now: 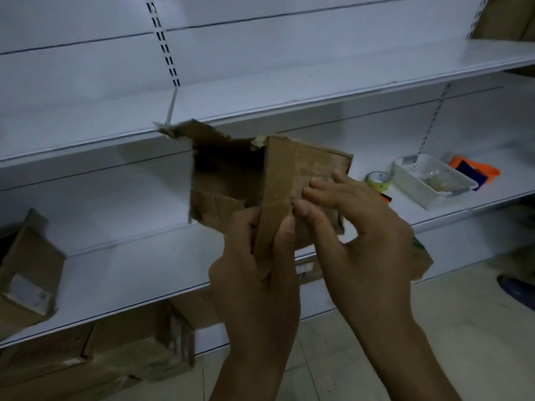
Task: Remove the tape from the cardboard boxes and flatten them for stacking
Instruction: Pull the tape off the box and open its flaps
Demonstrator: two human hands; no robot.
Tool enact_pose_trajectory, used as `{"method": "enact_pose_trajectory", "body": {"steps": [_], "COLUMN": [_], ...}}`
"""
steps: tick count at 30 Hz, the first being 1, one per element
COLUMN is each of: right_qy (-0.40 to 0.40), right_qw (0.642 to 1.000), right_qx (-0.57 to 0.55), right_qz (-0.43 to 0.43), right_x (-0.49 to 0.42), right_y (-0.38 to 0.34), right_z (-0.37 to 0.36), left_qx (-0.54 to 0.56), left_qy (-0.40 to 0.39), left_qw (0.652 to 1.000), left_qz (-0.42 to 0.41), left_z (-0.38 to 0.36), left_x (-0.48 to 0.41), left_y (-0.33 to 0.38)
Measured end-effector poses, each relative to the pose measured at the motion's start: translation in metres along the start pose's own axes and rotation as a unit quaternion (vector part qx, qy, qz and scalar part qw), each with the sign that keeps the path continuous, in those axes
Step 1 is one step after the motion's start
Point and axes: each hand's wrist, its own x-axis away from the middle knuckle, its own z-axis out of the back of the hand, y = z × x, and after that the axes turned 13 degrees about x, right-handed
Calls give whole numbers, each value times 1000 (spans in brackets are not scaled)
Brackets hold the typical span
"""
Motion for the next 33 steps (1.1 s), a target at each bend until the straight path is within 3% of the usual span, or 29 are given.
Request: {"method": "enact_pose_trajectory", "body": {"steps": [4, 12, 15, 17, 21, 24, 26, 30, 33], "right_qy": [-62, -171, -202, -227, -198, -110, -75, -41, -76], "right_qw": [995, 976, 973, 964, 864, 858, 841, 738, 687], "right_qx": [-37, 119, 74, -22, -313, -309, -308, -355, -409], "right_qz": [-73, -57, -81, -133, -342, -396, -438, -572, -595], "right_x": [-1, 3, 3, 4, 3, -1, -1, 12, 35], "right_y": [3, 5, 9, 16, 43, 74, 97, 122, 119], "right_z": [7, -7, -18, -26, -32, -29, -28, -48, -65], "left_qx": [-32, -17, 63, 110, 166, 229, 219, 217, 219], "left_qy": [-21, -37, -25, 15, 106, 220, 243, 258, 240], "left_qw": [998, 999, 992, 981, 940, 873, 861, 855, 855], "left_qz": [-42, 27, 103, 160, 277, 370, 389, 395, 404], "left_z": [-6, 3, 9, 17, 39, 64, 75, 73, 64], "left_x": [11, 27, 25, 18, -1, -14, -17, -12, -7], "left_y": [-9, -31, -33, -39, -68, -99, -113, -124, -126]}}
